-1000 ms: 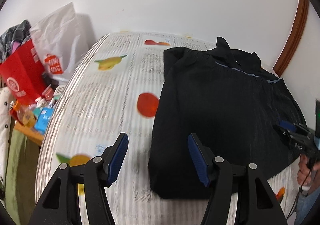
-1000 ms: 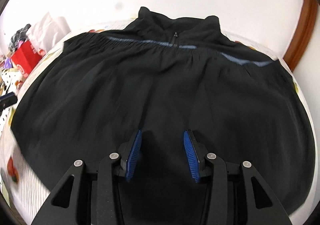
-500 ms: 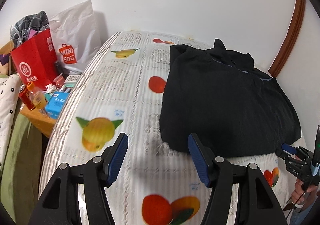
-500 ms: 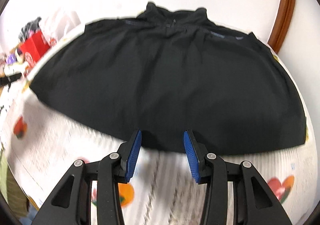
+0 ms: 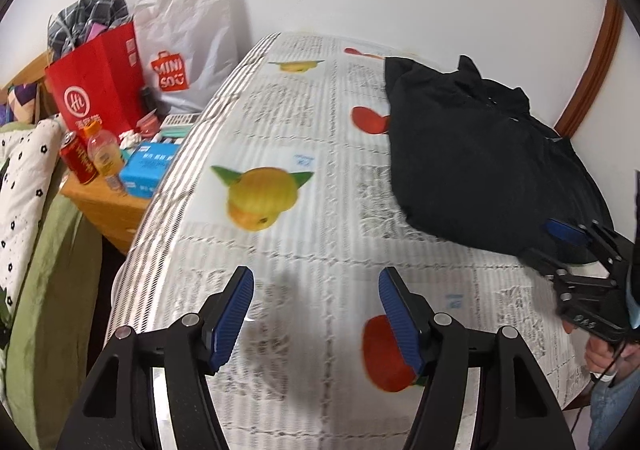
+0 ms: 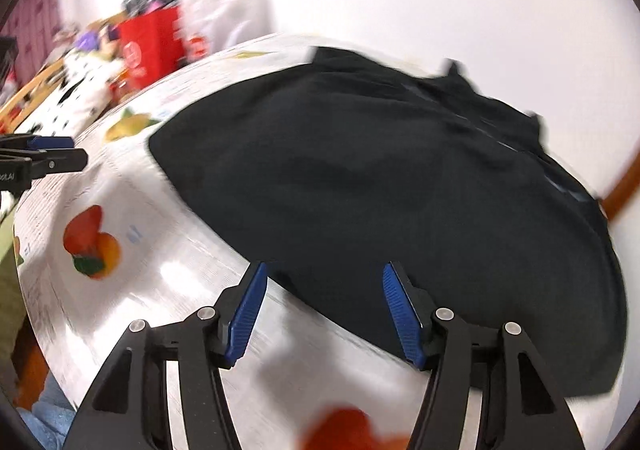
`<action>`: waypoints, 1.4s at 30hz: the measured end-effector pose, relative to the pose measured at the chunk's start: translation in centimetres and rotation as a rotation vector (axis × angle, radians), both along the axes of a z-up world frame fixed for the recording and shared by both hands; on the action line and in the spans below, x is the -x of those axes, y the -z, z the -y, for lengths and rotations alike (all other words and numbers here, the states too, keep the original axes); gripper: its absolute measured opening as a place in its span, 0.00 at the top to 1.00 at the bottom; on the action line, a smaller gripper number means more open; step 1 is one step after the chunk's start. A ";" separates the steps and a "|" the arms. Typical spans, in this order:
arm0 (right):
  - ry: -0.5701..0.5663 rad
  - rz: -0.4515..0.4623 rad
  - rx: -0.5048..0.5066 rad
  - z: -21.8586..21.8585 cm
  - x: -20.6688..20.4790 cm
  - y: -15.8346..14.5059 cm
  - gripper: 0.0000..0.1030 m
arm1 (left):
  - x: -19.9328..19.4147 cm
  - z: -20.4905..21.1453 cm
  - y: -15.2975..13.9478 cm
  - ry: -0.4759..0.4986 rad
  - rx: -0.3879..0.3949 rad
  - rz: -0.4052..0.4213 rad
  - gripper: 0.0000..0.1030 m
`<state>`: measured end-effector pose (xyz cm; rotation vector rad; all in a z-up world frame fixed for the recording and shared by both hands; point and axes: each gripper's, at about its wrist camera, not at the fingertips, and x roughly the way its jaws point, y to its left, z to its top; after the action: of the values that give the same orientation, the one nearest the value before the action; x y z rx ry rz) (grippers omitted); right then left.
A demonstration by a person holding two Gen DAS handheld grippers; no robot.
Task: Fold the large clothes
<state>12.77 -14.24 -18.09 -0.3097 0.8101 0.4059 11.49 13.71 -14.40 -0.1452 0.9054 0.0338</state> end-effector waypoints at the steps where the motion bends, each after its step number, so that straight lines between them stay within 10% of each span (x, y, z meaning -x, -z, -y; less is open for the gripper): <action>1: -0.030 -0.005 0.013 -1.7 -0.5 0.3 0.42 | 0.0 -0.4 0.1 -0.005 0.005 -0.002 0.39; 15: -0.203 0.023 0.080 -12.7 -4.1 0.7 0.39 | -0.4 -2.2 1.6 0.020 0.075 0.001 0.38; 20: -0.161 0.033 0.074 -13.4 -5.7 0.5 0.83 | -0.6 -2.6 1.7 0.017 0.077 0.003 0.38; 26: -0.170 0.053 -0.034 -13.4 -5.6 -2.1 0.92 | -1.0 -1.9 1.3 0.012 0.080 0.010 0.38; 35: 0.058 0.221 -0.385 -0.1 -5.2 -10.4 0.93 | -2.0 2.1 -1.3 0.081 0.068 0.072 0.38; 42: 0.337 0.194 -0.492 12.5 -5.4 -8.7 0.93 | -3.2 7.4 -2.4 0.188 0.060 0.100 0.38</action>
<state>18.18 -26.71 -9.35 0.2421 0.5363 0.2419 14.70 6.29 -11.99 -0.1162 0.8171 -0.1742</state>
